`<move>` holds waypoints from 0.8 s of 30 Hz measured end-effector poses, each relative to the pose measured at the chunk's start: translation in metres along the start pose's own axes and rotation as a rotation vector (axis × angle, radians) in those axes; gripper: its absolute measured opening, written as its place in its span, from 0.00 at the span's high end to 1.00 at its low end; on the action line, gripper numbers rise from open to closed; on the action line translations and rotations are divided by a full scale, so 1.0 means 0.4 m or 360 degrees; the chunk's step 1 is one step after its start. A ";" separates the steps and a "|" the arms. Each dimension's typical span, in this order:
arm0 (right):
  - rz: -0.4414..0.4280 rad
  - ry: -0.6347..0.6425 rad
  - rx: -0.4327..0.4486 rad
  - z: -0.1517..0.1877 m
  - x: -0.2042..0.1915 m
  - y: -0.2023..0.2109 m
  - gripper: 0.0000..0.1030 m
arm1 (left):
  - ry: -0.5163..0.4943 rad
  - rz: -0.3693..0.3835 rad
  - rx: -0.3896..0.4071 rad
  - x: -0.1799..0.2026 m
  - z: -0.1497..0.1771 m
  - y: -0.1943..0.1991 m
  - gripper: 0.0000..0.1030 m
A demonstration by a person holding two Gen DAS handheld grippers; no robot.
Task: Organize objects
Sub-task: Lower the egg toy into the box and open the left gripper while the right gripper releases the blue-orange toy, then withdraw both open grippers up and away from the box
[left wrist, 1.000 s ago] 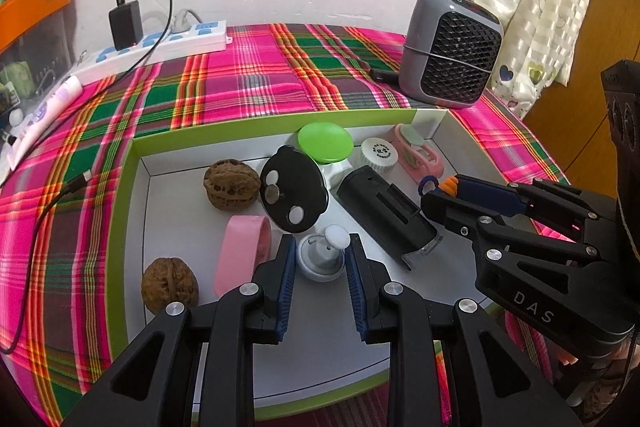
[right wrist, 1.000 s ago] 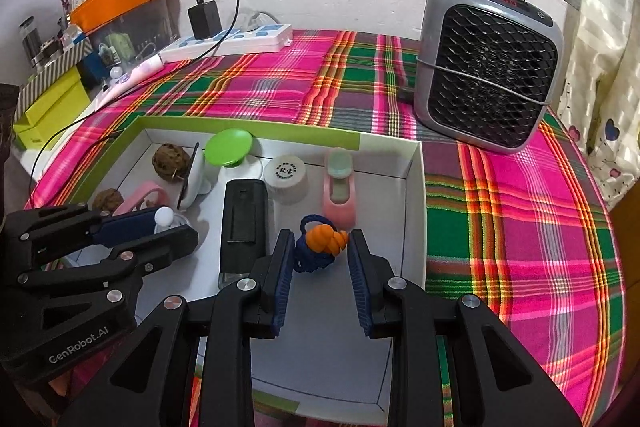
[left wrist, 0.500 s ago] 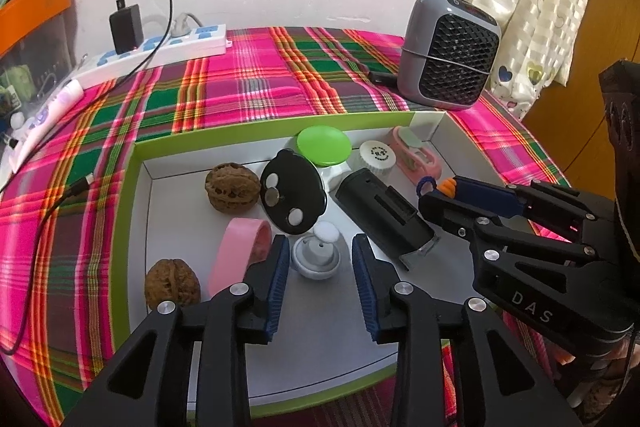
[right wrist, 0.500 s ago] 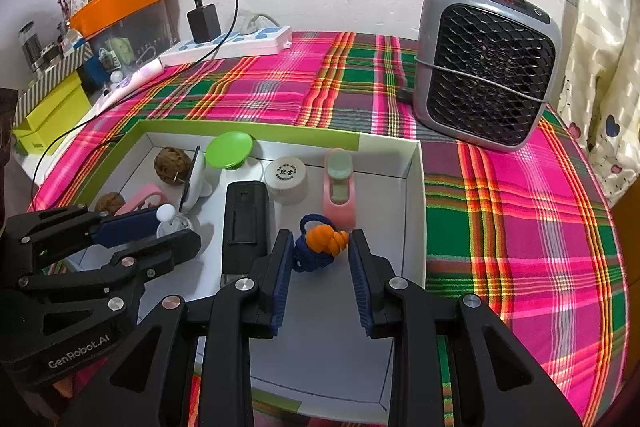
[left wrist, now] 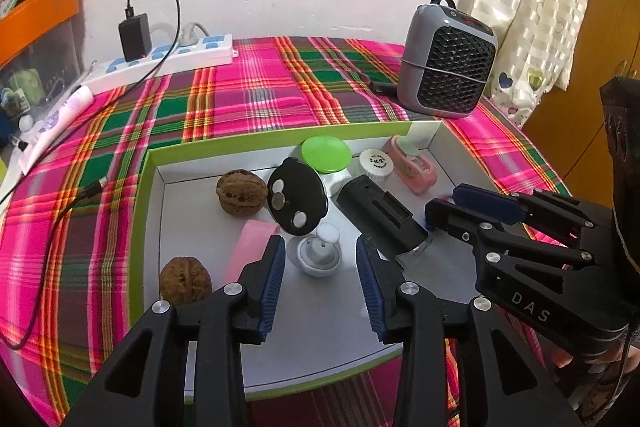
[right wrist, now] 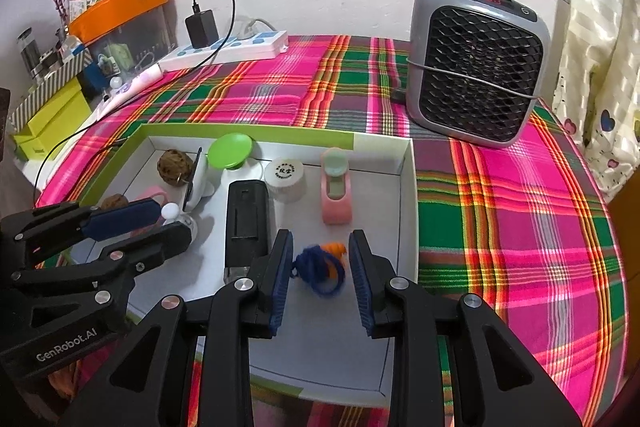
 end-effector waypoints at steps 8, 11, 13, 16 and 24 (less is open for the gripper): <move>-0.0005 -0.0013 0.0029 0.002 0.001 0.026 0.70 | 0.0000 -0.0016 0.0027 0.010 0.006 0.026 0.65; -0.0003 -0.0022 0.0040 0.006 0.000 0.040 0.70 | -0.0001 -0.0020 0.0041 0.014 0.009 0.041 0.65; -0.0004 -0.0031 0.0048 0.007 0.000 0.048 0.70 | -0.0008 -0.0031 0.0058 0.017 0.011 0.053 0.65; -0.0007 -0.0034 0.0063 0.011 -0.003 0.065 0.70 | -0.0004 -0.0039 0.0068 0.021 0.017 0.069 0.65; -0.0029 -0.0043 0.0100 0.027 -0.017 0.112 0.55 | -0.0002 -0.0079 0.0115 0.031 0.036 0.122 0.65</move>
Point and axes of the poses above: each gripper's, at about its wrist camera, not at the fingertips, and y roughly against the way its jaws point, x to its right, z to its underside, the point moved 9 cm from there along -y, roughly the way its jaws point, and after that the axes turned 9 degrees about z, right-handed, at the moved point
